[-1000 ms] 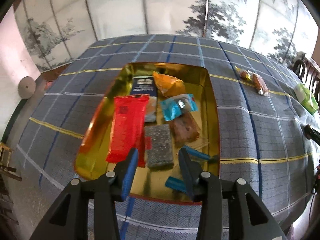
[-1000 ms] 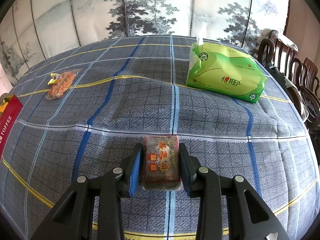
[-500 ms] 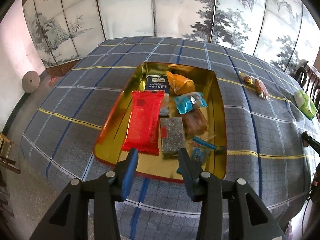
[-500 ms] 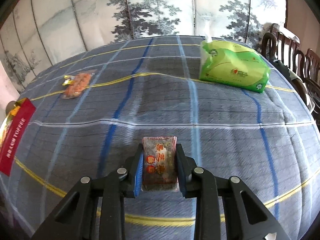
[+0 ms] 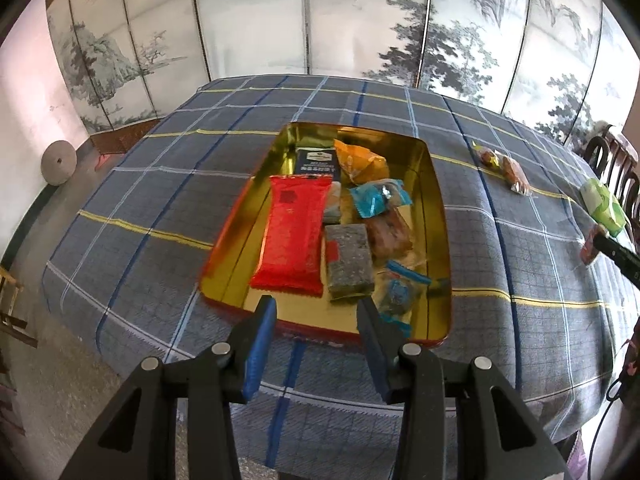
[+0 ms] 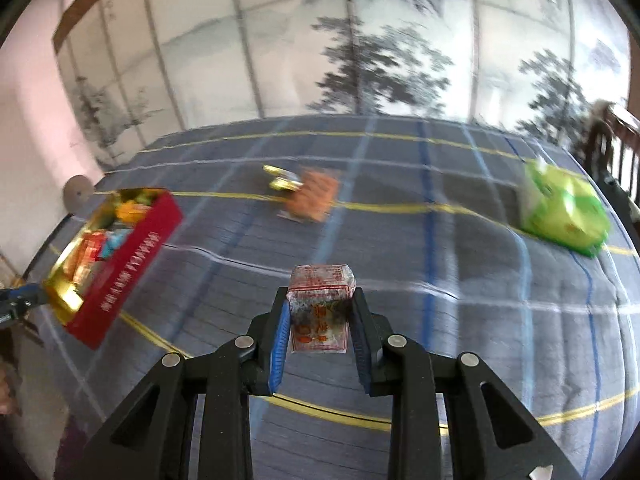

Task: Organize snacks
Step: 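Carry the brown pack over the gold tin and open the right tool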

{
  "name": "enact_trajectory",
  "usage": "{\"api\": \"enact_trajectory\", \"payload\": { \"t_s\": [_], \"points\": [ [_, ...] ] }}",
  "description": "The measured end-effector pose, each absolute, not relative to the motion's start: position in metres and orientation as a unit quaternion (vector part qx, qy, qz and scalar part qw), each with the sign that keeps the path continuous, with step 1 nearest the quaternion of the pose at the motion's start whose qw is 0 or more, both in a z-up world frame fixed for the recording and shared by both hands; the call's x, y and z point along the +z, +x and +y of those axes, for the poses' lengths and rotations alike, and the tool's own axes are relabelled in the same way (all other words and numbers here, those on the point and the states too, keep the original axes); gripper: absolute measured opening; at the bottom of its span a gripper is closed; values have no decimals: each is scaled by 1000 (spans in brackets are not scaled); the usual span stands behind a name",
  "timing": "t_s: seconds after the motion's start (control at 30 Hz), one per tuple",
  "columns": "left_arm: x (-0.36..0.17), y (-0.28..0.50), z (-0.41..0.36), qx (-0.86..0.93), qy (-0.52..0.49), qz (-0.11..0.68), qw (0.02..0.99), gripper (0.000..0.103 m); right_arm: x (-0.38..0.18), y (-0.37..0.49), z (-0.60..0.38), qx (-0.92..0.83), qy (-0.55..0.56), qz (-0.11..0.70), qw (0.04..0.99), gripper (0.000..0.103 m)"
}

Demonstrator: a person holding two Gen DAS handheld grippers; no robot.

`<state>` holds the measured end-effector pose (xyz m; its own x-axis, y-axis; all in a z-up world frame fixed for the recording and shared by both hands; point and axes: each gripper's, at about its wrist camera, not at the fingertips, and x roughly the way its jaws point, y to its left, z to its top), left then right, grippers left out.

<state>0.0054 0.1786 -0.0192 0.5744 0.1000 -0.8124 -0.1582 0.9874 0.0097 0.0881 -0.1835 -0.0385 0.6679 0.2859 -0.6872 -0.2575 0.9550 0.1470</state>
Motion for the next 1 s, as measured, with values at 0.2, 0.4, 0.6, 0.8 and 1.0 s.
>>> {"api": "enact_trajectory", "payload": {
  "t_s": [0.2,0.4,0.6,0.8,1.0],
  "points": [
    [-21,-3,188,83,-36,455,886,43,-13,89,-130,210,16,363,907,26],
    [-18,-10,190,92,-19,443,892,43,3,94,-79,276,39,366,888,26],
    [-18,-12,193,100,-7,438,893,43,8,105,-20,336,49,383,859,26],
    [-20,-11,202,111,-2,441,891,44,-1,117,37,371,41,407,834,26],
    [-22,-11,213,130,-7,444,886,45,-22,139,64,373,61,441,814,26]
  ]
}}
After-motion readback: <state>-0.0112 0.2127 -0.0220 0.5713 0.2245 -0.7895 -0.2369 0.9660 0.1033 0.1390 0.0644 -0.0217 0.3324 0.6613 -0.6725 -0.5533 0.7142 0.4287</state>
